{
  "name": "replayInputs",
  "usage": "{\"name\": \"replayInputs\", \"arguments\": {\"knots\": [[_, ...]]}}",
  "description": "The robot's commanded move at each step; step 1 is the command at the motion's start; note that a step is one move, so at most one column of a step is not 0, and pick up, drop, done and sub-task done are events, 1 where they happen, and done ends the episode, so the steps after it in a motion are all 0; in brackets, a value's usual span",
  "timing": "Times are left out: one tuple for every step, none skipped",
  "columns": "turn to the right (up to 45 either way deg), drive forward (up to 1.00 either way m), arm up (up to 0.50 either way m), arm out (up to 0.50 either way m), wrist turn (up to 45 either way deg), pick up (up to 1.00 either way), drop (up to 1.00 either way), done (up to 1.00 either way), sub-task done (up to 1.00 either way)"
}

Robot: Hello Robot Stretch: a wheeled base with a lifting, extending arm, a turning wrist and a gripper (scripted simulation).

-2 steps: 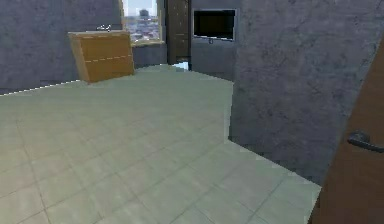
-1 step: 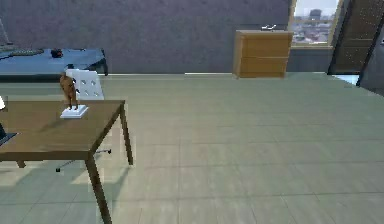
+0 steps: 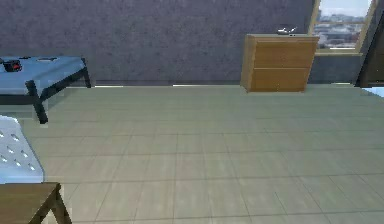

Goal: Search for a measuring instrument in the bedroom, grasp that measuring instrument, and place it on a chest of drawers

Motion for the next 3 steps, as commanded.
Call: {"name": "replayInputs", "arguments": {"knots": [[0.0, 1.00, 0.00, 0.00, 0.0, 0.00, 0.00, 0.00, 0.00], [-45.0, 0.00, 0.00, 0.00, 0.0, 0.00, 0.00, 0.00, 0.00], [-6.0, 0.00, 0.00, 0.00, 0.0, 0.00, 0.00, 0.00, 0.00]]}}
